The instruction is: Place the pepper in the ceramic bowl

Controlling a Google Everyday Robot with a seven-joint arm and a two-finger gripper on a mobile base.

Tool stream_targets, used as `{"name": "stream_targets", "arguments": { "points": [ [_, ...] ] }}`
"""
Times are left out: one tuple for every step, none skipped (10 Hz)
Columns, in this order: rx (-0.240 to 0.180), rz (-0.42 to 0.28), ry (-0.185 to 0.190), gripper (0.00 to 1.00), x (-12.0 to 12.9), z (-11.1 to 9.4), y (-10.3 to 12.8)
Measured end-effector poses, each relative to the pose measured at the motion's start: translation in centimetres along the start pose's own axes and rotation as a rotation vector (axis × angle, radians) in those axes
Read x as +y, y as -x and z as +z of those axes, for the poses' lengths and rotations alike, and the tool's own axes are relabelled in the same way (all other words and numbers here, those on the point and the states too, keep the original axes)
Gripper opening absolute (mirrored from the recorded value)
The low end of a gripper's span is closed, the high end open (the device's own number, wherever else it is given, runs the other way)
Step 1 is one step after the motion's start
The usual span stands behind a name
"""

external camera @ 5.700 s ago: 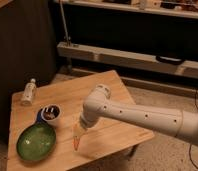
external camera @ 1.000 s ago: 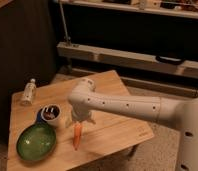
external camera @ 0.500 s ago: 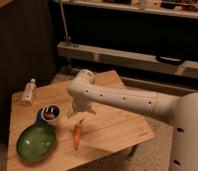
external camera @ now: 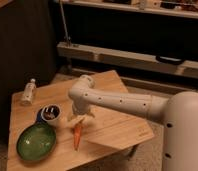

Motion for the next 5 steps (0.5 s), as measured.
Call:
{"name": "stream_targets", "arguments": {
  "points": [
    [-0.003,-0.003,0.013,0.8,0.0,0.0,0.7],
    [-0.006,-0.009,0.019,0.8,-0.2,0.2,1.2],
    [-0.011,-0.015,0.019,0.8,-0.3,0.7,1.8],
    [-0.009,-0.023,0.016,0.8,-0.5,1.1,2.0],
    [-0.008,-0.033,0.008,0.8,-0.9,1.5,2.3]
  ]
}}
